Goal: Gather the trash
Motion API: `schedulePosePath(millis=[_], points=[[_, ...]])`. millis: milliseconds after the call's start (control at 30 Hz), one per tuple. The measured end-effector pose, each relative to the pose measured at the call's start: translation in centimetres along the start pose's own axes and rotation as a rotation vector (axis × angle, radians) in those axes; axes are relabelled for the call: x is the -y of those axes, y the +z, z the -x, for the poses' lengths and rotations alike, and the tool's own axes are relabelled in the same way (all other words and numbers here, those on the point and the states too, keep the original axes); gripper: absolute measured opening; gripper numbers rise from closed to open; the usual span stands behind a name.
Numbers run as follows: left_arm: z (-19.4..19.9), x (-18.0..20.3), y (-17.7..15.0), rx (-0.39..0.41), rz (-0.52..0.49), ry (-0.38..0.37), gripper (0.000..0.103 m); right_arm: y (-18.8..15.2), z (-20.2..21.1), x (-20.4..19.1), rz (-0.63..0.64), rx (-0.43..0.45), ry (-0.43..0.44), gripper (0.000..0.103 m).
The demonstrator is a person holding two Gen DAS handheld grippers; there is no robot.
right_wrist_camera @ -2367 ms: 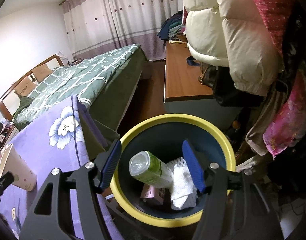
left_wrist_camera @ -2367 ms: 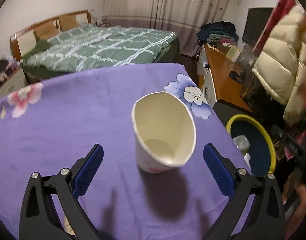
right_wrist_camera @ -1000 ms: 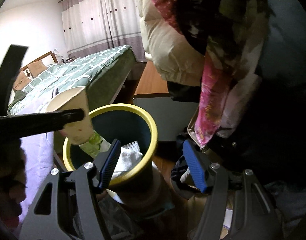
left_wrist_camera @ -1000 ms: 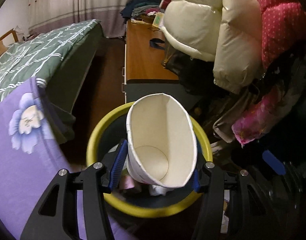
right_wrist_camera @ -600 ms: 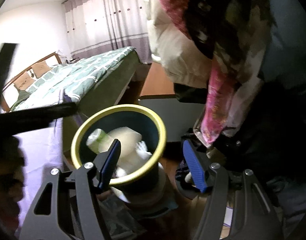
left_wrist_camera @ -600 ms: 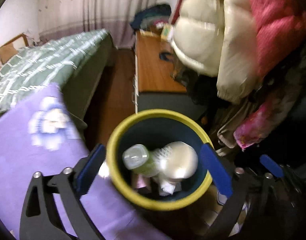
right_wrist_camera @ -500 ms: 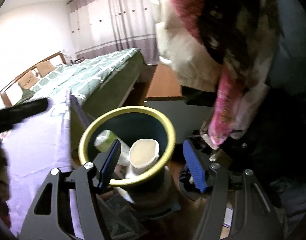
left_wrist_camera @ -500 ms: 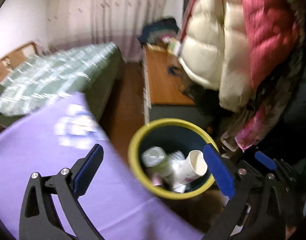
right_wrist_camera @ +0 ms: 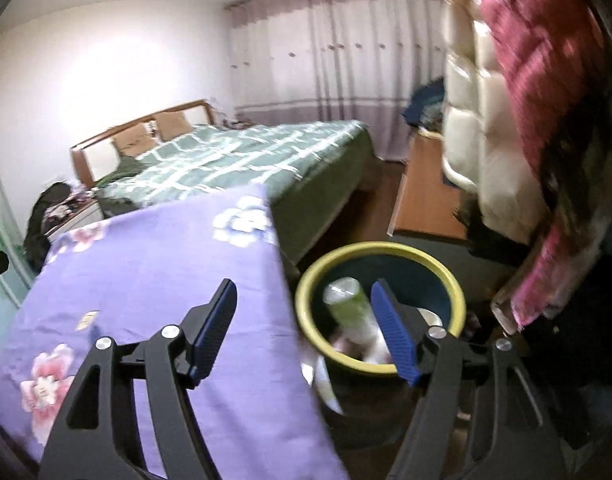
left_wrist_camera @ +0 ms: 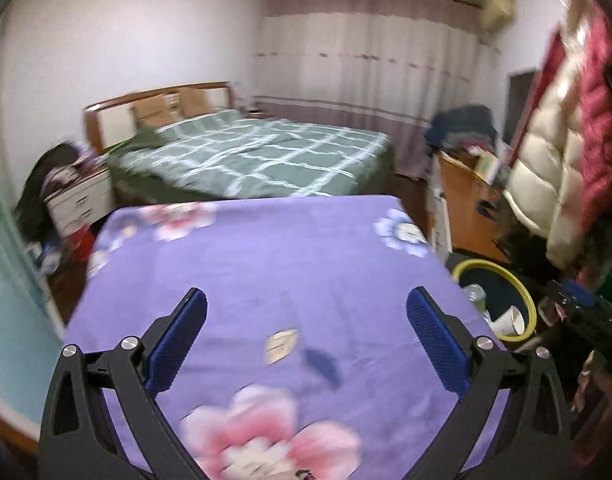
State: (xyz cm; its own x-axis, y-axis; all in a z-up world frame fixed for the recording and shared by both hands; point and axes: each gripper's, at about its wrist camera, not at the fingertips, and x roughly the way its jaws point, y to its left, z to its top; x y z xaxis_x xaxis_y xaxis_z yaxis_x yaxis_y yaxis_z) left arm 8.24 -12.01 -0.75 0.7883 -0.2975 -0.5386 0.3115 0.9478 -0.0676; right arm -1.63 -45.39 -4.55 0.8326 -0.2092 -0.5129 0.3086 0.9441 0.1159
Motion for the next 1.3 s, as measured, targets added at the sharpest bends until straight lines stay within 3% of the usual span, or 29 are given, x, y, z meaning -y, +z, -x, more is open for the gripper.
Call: schedulePosePath(millis=[100,300,500,733,1300], points=[[3.3,-3.0,-0.8,0.044,0.034,0.045,0.098,0.2,1.4,-1.9,0.028,0.024,0.029,0.067],[7.0,-4.6,-2.5,0.090,0.015,0.088,0.098,0.2,3.0,-4.1,0.063,0.039,0.047,0.070],[7.8,-4.2,-3.7,0.072,0.011,0.107,0.098,-0.4,3.7,-5.0,0.086,0.034,0.051,0.072],[8.7,-3.9,-3.5,0.110,0.022,0.149,0.098,-0.6,4.0,-5.3,0.093,0.030,0.056,0.073],[8.7,-5.6,-3.7,0.101,0.052,0.167,0.098,-0.7,3.3,-7.0,0.121,0.017,0.080,0.073]])
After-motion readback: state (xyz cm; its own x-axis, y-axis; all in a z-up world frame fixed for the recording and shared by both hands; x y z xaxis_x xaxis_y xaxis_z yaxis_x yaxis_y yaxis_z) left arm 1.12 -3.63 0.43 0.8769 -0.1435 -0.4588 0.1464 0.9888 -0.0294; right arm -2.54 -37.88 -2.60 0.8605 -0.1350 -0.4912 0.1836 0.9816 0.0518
